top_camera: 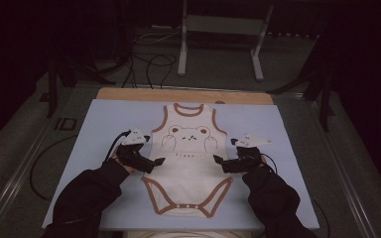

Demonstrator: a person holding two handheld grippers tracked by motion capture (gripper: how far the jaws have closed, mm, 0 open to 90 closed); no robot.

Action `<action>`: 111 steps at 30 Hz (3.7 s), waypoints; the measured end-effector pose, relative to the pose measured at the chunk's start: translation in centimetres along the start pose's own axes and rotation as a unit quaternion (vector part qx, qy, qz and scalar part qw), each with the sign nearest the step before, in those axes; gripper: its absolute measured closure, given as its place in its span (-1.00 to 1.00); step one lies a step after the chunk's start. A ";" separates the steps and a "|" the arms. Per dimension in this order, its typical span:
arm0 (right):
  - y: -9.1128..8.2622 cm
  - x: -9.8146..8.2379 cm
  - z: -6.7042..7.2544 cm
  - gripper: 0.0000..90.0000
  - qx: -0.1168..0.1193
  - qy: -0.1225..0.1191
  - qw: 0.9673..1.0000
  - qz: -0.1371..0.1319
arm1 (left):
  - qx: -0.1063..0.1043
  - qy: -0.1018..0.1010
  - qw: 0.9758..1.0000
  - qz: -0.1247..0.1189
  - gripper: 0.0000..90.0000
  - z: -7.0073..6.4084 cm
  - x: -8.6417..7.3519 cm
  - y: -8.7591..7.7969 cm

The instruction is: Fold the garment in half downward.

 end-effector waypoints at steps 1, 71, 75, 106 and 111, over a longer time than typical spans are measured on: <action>0.1 -0.2 -0.1 -0.80 0.000 0.001 1.000 0.003 | -0.001 -0.003 1.000 0.003 -0.99 0.1 -0.1 0.2; 6.8 -5.1 -1.7 0.69 0.004 0.014 0.991 0.132 | 0.085 -0.082 0.989 0.086 0.93 5.6 -2.7 5.3; 6.8 -5.0 -1.6 0.93 -0.002 0.004 0.991 0.132 | 0.094 -0.072 0.989 0.085 0.98 5.5 -2.7 5.3; 3.5 -2.5 -0.7 0.97 -0.001 0.008 0.997 0.078 | 0.093 -0.049 0.994 0.037 0.99 3.2 -0.9 2.2; 2.9 -2.4 -0.2 0.98 0.007 0.003 0.997 0.079 | 0.088 -0.051 0.994 0.033 0.99 3.0 -0.8 1.8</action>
Point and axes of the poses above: each handheld gripper's, and its own axes: y roughly forward along the jaws, x roughly out of its top, z roughly to its left, the point moved 9 cm from there along y, roughly forward along the jaws, and after that the axes turned 11 degrees about -y, right-handed, at the moved point
